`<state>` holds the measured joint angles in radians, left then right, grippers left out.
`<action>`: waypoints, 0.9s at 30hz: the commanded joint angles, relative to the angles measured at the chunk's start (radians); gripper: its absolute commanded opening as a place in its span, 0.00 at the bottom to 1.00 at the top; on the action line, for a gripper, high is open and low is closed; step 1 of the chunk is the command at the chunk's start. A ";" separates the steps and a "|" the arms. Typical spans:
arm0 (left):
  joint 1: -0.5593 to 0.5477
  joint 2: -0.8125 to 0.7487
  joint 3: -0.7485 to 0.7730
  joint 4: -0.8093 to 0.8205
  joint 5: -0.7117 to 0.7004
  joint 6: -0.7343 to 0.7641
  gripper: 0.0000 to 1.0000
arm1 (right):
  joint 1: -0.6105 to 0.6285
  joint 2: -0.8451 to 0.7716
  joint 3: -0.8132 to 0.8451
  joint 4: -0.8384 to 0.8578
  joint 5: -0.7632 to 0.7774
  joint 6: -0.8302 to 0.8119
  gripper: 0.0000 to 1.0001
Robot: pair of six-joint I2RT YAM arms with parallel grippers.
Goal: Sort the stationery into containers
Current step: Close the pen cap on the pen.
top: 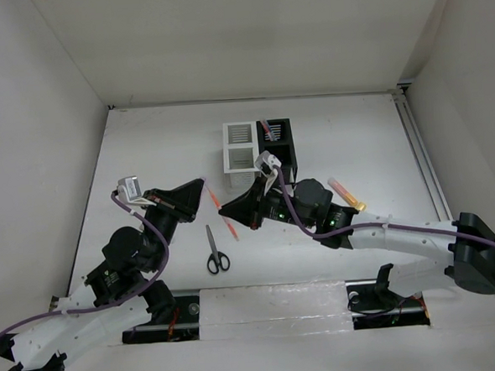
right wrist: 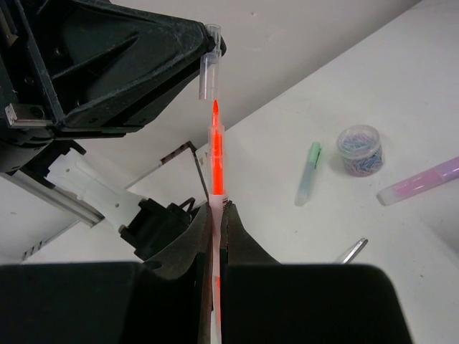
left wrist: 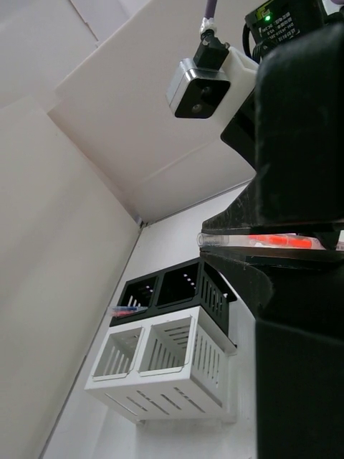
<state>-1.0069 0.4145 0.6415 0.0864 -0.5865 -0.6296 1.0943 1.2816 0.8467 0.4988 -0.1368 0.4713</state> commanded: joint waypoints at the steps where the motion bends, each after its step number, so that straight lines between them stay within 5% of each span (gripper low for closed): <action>1: -0.004 -0.013 -0.005 0.049 0.008 -0.001 0.00 | -0.004 -0.014 0.045 0.026 0.008 -0.016 0.00; 19: -0.004 -0.003 -0.023 0.069 0.039 0.019 0.00 | -0.004 0.033 0.107 0.026 -0.026 -0.016 0.00; 27: -0.004 -0.025 -0.155 0.194 0.125 0.103 0.00 | -0.004 0.002 0.149 -0.061 0.011 -0.017 0.00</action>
<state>-1.0058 0.3950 0.5449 0.2096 -0.5510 -0.5762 1.0924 1.3159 0.9176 0.4274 -0.1368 0.4694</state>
